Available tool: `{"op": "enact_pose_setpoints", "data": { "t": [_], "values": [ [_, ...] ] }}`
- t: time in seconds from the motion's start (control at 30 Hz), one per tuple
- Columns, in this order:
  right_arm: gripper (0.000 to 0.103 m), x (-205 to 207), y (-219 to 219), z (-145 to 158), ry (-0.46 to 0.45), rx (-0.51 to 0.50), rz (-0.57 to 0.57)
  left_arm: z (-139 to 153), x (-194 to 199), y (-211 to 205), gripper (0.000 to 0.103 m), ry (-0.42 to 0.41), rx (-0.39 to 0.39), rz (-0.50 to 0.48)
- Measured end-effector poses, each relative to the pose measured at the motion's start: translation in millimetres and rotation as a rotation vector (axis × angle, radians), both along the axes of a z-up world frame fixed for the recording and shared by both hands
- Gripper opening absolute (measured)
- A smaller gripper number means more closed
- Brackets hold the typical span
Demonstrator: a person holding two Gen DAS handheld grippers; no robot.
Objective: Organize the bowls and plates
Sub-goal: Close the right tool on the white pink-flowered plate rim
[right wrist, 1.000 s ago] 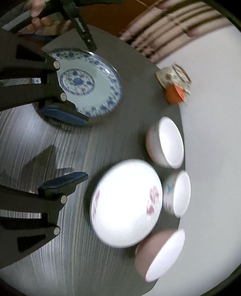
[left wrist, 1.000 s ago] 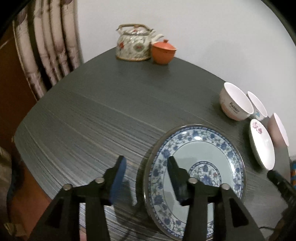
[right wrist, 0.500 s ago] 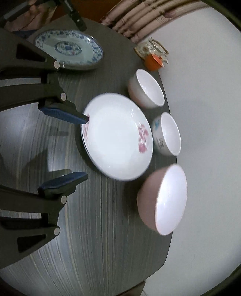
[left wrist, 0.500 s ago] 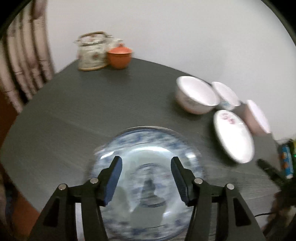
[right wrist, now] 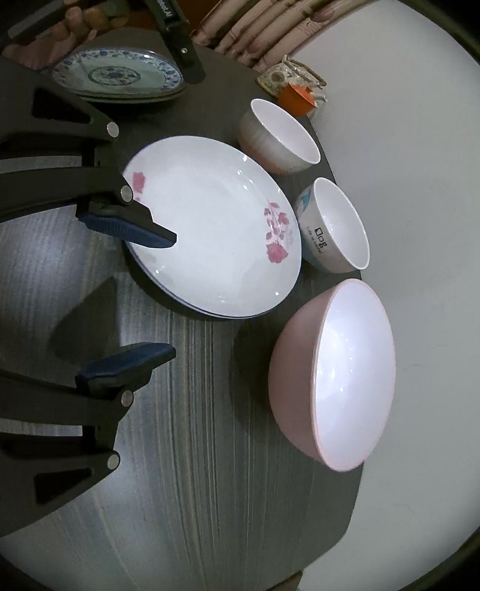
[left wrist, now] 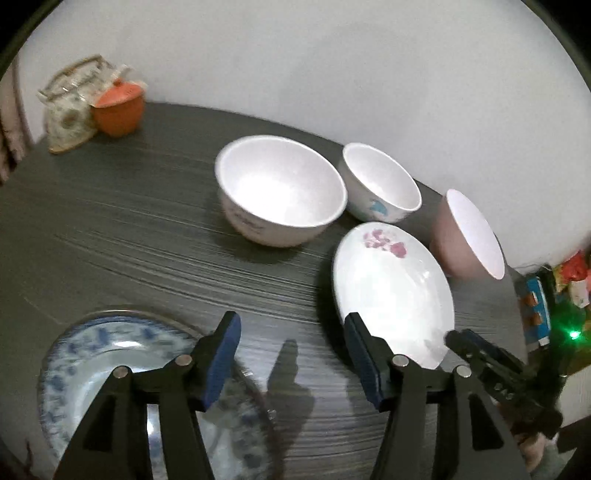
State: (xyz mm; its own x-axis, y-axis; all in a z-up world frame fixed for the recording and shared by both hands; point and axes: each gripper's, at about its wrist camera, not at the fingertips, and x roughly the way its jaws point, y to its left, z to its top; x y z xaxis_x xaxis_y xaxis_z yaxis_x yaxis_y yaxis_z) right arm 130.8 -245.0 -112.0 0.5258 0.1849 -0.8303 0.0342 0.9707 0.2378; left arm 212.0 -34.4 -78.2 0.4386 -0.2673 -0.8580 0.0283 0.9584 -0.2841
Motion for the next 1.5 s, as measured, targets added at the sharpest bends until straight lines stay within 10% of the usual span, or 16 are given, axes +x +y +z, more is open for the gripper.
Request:
{"op": "enact_pose_setpoints", "data": {
  "t": [0.67, 0.93, 1.17, 1.5],
  "values": [
    [0.045, 41.1, -12.5, -25.4, 0.024, 0.084, 0.004, -48.0, 48.0, -33.9, 0.060, 0.103, -0.085, -0.031],
    [0.024, 46.5, -18.6, -28.0, 0.020, 0.119, 0.004, -50.7, 53.9, -30.3, 0.058, 0.118, -0.109, -0.024],
    [0.014, 47.6, -21.1, -30.4, 0.028, 0.149, 0.019, -52.8, 50.1, -34.6, 0.019, 0.127, -0.079, -0.055],
    [0.014, 44.0, -19.6, -28.2, 0.045, 0.145, 0.015, -49.6, 38.0, -36.8, 0.017, 0.135, -0.049, -0.061]
  ]
}}
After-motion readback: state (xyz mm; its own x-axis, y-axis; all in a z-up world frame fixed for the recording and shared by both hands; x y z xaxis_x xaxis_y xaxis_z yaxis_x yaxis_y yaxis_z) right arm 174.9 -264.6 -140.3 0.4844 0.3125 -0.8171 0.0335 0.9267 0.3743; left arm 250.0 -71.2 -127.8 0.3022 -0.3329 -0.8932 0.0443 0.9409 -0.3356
